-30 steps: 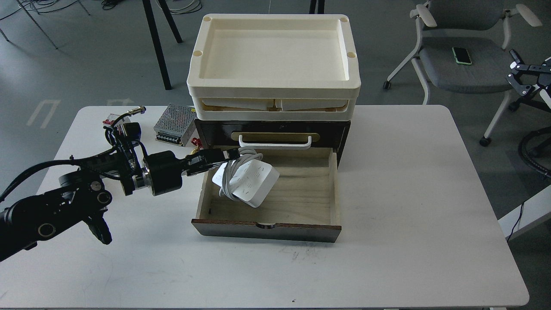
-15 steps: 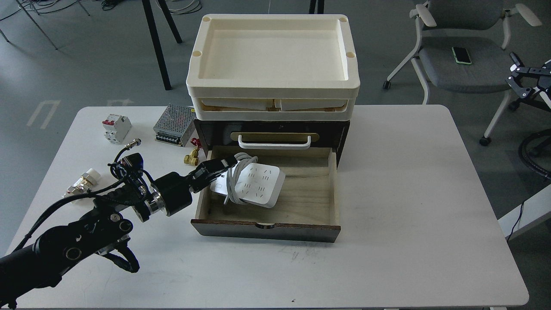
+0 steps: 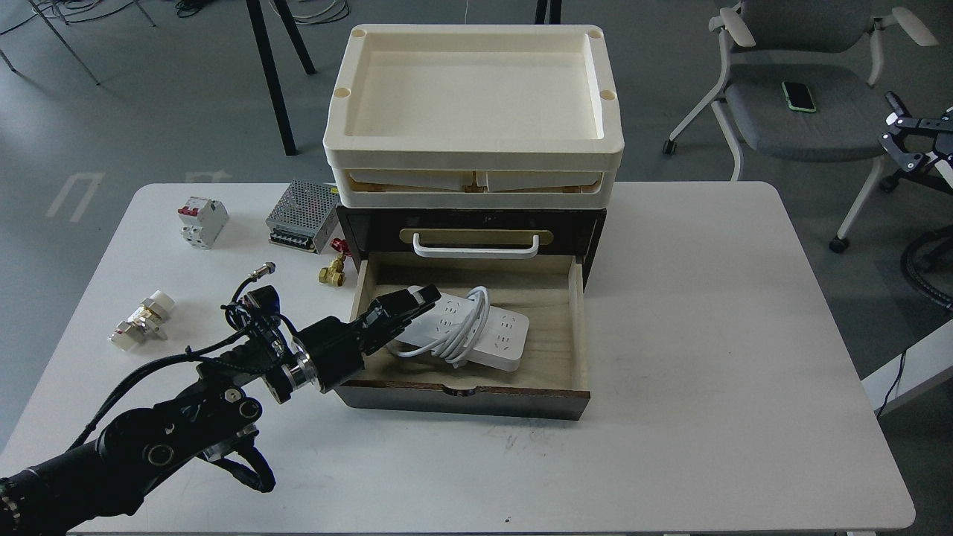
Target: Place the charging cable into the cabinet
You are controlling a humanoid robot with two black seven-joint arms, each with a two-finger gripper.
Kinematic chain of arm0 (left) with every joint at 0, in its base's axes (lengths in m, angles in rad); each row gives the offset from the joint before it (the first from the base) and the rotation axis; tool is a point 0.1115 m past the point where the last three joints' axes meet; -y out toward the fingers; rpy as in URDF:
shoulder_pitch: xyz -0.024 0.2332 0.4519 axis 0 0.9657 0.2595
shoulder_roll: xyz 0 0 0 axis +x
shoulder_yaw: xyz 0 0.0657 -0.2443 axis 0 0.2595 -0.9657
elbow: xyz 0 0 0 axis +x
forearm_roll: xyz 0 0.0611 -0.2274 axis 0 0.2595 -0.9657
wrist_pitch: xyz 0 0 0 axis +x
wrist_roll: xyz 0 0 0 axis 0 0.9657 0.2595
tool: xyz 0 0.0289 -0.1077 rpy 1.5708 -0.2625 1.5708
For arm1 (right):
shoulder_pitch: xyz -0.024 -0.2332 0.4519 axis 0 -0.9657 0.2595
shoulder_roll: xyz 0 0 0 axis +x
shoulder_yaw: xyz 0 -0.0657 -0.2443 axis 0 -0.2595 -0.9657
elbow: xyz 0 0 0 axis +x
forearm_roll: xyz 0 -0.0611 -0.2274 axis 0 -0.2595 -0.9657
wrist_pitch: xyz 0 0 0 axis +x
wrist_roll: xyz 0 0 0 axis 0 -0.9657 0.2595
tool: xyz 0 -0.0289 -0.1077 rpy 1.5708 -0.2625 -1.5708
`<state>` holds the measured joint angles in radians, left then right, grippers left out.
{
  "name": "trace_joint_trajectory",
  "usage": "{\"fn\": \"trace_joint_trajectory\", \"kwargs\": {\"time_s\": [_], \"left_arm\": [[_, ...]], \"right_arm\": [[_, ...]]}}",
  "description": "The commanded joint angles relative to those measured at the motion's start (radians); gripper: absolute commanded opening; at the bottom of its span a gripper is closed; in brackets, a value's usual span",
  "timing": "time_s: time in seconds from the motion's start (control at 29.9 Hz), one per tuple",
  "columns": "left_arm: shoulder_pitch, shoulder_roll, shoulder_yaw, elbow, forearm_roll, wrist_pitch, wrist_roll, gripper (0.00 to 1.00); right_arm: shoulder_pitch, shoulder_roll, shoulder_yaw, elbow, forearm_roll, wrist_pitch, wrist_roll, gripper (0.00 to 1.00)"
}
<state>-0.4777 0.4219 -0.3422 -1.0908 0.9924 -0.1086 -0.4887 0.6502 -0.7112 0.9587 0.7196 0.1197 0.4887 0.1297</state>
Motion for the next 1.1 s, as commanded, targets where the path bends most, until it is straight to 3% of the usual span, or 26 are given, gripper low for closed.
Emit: {"fn": "trace_joint_trajectory", "kwargs": {"time_s": [0.0,0.13,0.27,0.37,0.44,0.6,0.7,0.8,0.9,1.07], "left_arm": [[-0.002,-0.003,-0.001,0.0,-0.001,-0.003,0.0,0.82],[-0.007,0.04,-0.017,-0.001,-0.006,-0.005,0.0,0.87],[-0.002,0.175,-0.063,-0.011,-0.056,-0.046,0.0,0.87],[-0.004,0.257,-0.125,-0.008,-0.193,-0.207,0.0,0.87],[-0.01,0.322,-0.168,0.006,-0.312,-0.375,0.0,0.88],[-0.045,0.371,-0.384,0.194,-0.598,-0.38,0.0,0.92],[-0.122,0.344,-0.503,0.377,-0.707,-0.38,0.0,0.93],[-0.241,0.281,-0.509,0.509,-0.788,-0.38,0.0,0.93],[-0.295,0.236,-0.508,0.575,-0.805,-0.38,0.0,0.93],[-0.286,0.172,-0.508,0.577,-0.805,-0.38,0.0,0.94]], "right_arm": [[-0.006,-0.001,0.002,0.0,0.0,0.0,0.001,1.0],[-0.011,-0.001,0.006,0.001,0.0,0.0,0.001,1.0],[-0.011,-0.001,0.009,0.006,0.002,0.0,0.001,1.0],[-0.011,0.007,0.02,0.012,0.002,0.0,0.001,1.0],[-0.011,0.015,0.041,0.02,0.003,0.0,0.005,1.0],[-0.008,0.11,0.123,0.058,0.008,0.0,0.087,1.0],[0.015,0.168,0.129,0.058,0.006,0.0,0.091,1.0],[0.058,0.225,0.123,0.058,0.002,0.0,0.091,1.0],[0.069,0.266,0.132,0.052,0.002,0.0,0.091,1.0],[0.069,0.262,0.132,0.052,0.002,0.0,0.093,1.0]]}}
